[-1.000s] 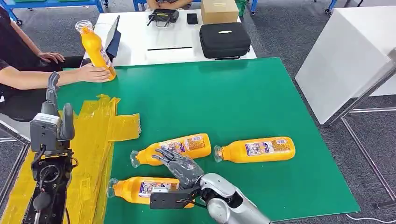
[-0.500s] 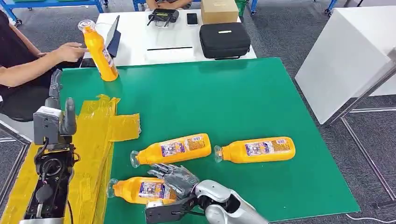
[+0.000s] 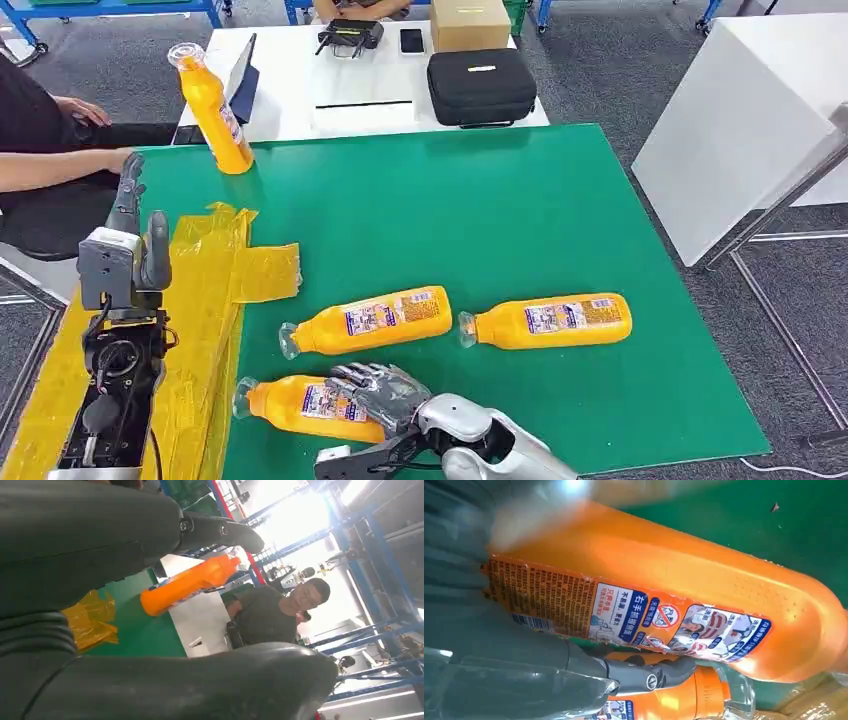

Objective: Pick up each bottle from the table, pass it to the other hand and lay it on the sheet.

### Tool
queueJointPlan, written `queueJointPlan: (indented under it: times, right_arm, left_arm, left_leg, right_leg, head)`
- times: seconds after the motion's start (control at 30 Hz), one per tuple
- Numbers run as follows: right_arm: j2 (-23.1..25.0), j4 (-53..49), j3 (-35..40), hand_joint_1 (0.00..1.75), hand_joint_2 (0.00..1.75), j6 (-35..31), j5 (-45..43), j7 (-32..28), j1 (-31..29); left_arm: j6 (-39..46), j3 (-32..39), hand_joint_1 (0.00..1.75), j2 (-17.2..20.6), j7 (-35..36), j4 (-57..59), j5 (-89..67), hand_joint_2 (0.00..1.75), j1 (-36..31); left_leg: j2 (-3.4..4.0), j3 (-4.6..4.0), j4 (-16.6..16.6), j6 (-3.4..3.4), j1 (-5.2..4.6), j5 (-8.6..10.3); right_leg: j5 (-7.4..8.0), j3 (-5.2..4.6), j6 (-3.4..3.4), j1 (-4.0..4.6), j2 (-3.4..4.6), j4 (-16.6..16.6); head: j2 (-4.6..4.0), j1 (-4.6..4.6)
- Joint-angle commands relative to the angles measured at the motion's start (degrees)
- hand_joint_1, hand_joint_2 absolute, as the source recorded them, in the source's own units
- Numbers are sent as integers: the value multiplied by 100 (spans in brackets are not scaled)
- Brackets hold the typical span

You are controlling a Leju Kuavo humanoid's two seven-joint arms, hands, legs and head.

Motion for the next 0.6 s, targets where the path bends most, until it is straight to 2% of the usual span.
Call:
queueJointPlan:
  times: [0.03, 0.23, 0.33, 0.6]
  right_arm:
    - [-240, 383, 377, 0, 175, -18, 665, 668, -9]
    - [35, 1096, 339, 0, 175, -273, 1510, 1159, 36]
    - [240, 1580, 401, 0, 175, -253, 1676, 1202, -47]
    - [564, 2485, 563, 0, 175, -184, 1901, 1201, -139]
  left_arm:
    - [22, -121, 0, 17, 48, 216, 88, 0, -87]
    - [-116, -156, 0, -59, 119, 114, 199, 0, -97]
    - [-152, -185, 0, -85, 140, 120, 229, 0, -142]
    - [-231, -236, 0, -146, 172, 281, 295, 0, -334]
  left_leg:
    - [-10, 15, -7, -6, 3, -2]
    - [-15, 33, -12, -11, 7, -7]
    - [-10, 19, -8, -7, 4, -1]
    - [-1, 56, -11, -20, 8, 0]
  right_leg:
    - [-5, 20, -7, 4, -15, -8]
    - [-11, 42, -13, 9, -24, -15]
    - [-3, 25, -8, 5, -15, -10]
    - [6, 51, -19, 16, -9, -17]
  head:
    - [0, 0]
    - [0, 0]
    - [0, 0]
    - [0, 0]
